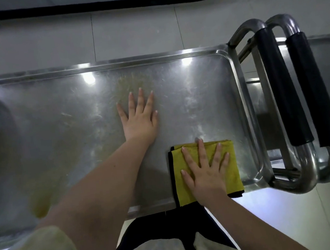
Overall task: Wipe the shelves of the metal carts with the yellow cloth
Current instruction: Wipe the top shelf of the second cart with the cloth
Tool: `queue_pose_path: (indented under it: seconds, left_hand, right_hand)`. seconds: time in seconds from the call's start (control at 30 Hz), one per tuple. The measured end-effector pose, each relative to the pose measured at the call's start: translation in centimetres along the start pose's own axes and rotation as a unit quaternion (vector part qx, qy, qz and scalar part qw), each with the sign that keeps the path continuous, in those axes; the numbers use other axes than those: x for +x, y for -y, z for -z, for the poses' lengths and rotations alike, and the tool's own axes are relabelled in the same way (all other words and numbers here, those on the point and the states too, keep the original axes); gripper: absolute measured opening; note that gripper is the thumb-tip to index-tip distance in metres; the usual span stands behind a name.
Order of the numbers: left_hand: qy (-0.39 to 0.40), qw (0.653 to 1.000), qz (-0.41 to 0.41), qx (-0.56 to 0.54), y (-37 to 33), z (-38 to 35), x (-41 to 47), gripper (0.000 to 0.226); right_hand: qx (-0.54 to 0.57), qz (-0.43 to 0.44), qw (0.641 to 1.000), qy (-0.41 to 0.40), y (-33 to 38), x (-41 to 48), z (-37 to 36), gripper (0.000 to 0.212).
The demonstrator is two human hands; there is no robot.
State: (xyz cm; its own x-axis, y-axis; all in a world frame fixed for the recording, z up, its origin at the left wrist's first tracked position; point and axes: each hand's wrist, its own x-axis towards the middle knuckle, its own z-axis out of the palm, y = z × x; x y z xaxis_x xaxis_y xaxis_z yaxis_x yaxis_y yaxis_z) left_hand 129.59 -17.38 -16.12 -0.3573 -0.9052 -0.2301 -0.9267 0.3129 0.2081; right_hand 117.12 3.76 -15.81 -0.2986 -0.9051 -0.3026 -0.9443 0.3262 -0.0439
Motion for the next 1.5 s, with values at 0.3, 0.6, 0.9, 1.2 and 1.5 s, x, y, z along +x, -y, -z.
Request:
queue_pose_path:
  seconds: [0.3,0.6,0.9,1.2,1.5]
  left_hand:
    - [-0.011,1.0,0.021,0.012,0.1,-1.0,1.4,0.057]
    - [-0.015,0.998,0.033,0.042,-0.4,-1.0,2.5,0.056]
    - [-0.003,0.999,0.036,0.027,-0.4,-0.7,3.2,0.057]
    - [0.004,0.999,0.033,0.013,-0.3,-0.2,3.4,0.058]
    - [0.001,0.999,0.0,0.046,-0.1,-0.2,3.1,0.055]
  right_hand:
    - [0.011,0.059,0.998,0.0,-0.4,5.8,1.5,0.061]
    - [0.004,0.017,1.0,-0.016,2.3,26.6,8.2,0.06]
    - [0.001,0.046,0.999,0.001,1.1,23.1,7.0,0.062]
    - [-0.001,0.097,0.995,0.027,-1.8,2.6,1.0,0.06]
    - [0.02,-0.004,1.0,-0.003,1.1,22.1,6.9,0.059]
